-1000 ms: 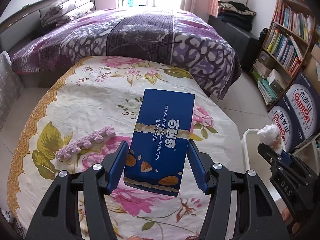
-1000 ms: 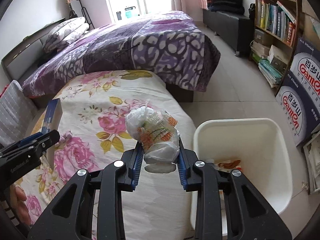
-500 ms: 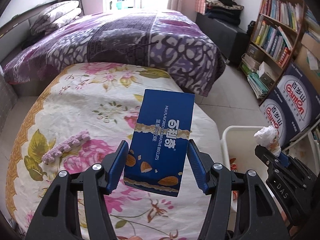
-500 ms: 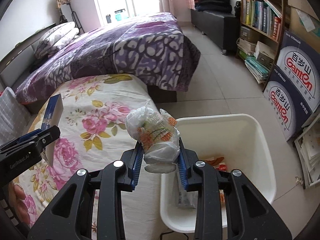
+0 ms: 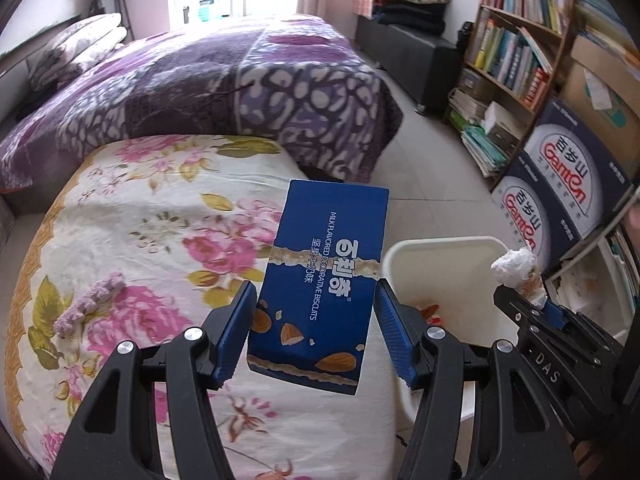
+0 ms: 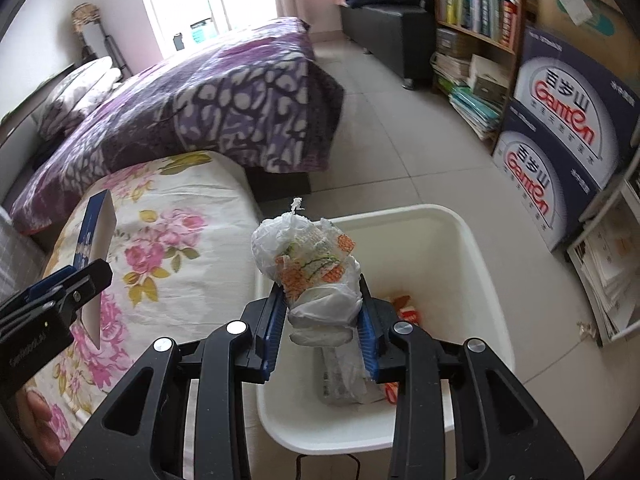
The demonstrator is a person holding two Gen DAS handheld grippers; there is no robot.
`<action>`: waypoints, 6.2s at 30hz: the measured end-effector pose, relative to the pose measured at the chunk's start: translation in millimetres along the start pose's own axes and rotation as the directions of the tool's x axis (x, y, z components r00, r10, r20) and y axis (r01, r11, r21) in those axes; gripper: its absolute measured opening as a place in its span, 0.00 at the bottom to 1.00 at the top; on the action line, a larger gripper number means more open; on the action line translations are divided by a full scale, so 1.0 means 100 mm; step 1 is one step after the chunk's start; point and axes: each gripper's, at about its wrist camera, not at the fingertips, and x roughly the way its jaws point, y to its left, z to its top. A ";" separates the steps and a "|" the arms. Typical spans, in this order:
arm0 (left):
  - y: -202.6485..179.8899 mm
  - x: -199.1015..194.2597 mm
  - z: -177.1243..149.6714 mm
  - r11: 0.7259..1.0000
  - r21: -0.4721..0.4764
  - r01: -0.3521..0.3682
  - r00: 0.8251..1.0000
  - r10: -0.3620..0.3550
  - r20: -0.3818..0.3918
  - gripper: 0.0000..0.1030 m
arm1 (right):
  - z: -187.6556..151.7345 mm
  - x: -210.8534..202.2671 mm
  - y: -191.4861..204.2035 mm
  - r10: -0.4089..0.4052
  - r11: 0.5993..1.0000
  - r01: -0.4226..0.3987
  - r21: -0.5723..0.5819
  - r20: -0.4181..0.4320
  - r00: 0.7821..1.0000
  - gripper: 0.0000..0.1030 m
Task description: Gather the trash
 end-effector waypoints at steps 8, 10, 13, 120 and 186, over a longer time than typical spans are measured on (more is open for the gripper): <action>-0.39 0.07 -0.01 0.997 0.067 0.039 0.999 -0.037 -0.020 0.58 | 0.03 -0.07 -0.41 -0.035 0.994 0.035 0.101 0.003 0.999 0.49; -0.50 0.09 -0.02 0.995 0.082 0.053 0.998 -0.050 -0.030 0.58 | 0.04 -0.11 -0.52 -0.043 0.991 0.041 0.127 0.011 0.999 0.54; -0.65 0.12 -0.05 0.992 0.105 0.066 0.997 -0.062 -0.042 0.58 | 0.05 -0.16 -0.69 -0.060 0.985 0.055 0.165 0.022 0.998 0.58; 2.91 -0.64 -0.56 0.858 -0.451 -0.247 0.960 0.154 -0.232 0.80 | -0.67 0.19 2.52 0.173 0.860 -0.244 -0.448 -0.193 0.966 0.24; -0.45 -0.71 -0.16 0.993 -0.010 -0.120 0.943 0.117 0.313 0.92 | -0.23 -1.02 -0.32 -0.321 0.947 0.296 0.123 0.408 0.855 0.93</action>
